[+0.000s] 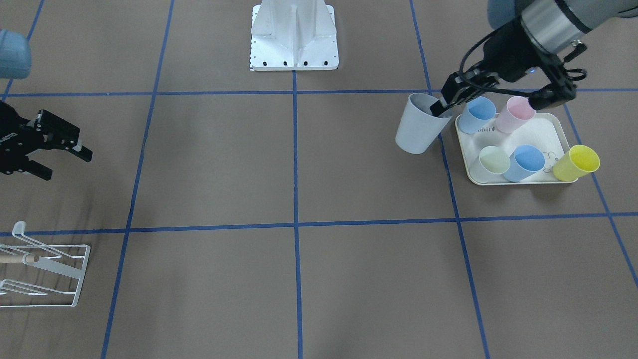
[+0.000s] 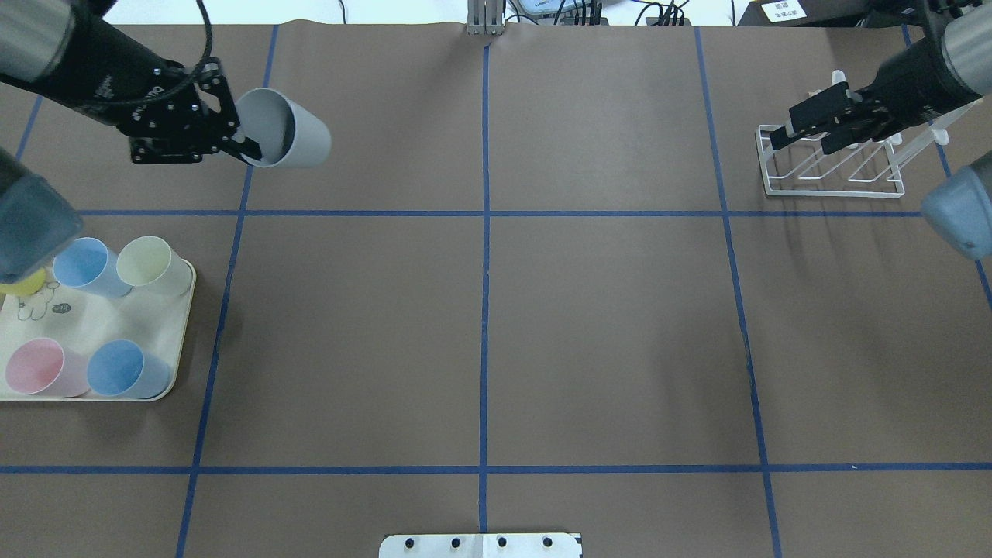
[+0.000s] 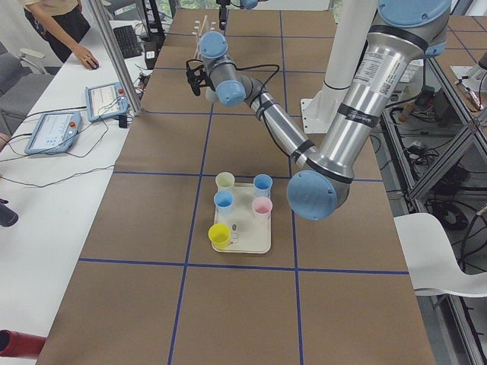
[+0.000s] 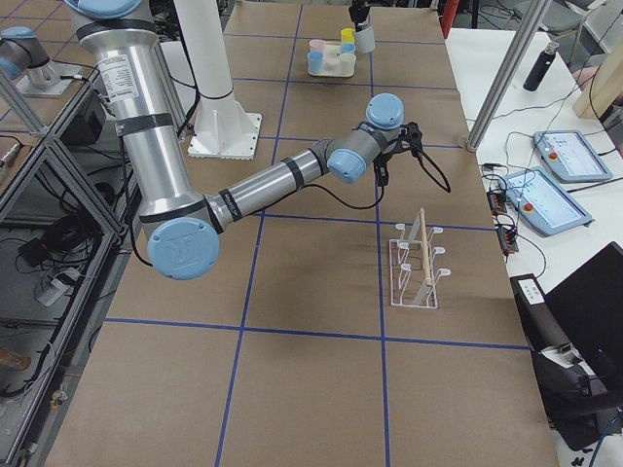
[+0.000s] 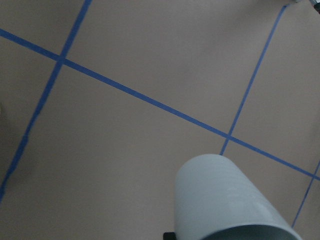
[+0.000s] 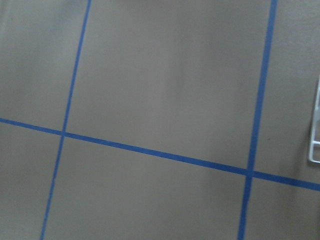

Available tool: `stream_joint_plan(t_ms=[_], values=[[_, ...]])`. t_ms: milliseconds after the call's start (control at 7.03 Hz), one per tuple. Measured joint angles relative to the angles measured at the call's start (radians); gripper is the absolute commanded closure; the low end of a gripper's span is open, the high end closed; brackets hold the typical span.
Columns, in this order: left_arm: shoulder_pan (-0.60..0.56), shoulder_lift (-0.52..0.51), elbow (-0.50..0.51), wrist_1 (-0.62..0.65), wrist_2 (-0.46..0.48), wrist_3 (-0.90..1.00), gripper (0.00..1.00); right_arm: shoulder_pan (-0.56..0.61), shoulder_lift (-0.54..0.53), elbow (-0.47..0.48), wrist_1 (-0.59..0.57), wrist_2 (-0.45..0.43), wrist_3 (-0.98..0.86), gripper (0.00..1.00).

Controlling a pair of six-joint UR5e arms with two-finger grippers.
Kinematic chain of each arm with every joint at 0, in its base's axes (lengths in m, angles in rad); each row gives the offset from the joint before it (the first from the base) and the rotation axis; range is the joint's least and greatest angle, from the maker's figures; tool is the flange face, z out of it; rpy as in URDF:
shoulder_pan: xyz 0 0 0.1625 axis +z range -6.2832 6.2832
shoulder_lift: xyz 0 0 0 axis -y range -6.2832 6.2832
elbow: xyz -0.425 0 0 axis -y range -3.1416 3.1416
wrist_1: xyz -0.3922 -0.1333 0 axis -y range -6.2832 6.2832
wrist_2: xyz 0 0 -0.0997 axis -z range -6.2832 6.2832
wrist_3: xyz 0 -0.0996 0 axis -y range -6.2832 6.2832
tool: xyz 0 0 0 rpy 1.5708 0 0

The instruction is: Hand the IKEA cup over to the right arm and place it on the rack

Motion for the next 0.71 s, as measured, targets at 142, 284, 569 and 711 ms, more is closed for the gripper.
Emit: stream_joint_plan(t_ms=[142, 284, 569, 711], values=[[0.090, -0.030, 0.031, -0.187, 0.138, -0.188, 1.00, -0.033, 0.036, -0.009, 0.089, 0.001, 0.146, 0.00], [0.184, -0.040, 0.074, -0.408, 0.284, -0.364, 1.00, -0.065, 0.072, -0.010, 0.172, 0.002, 0.293, 0.00], [0.323, -0.043, 0.162, -0.804, 0.525, -0.651, 1.00, -0.126, 0.121, -0.009, 0.365, -0.001, 0.572, 0.00], [0.379, -0.043, 0.214, -0.997, 0.620, -0.758, 1.00, -0.149, 0.137, -0.009, 0.476, -0.006, 0.692, 0.00]])
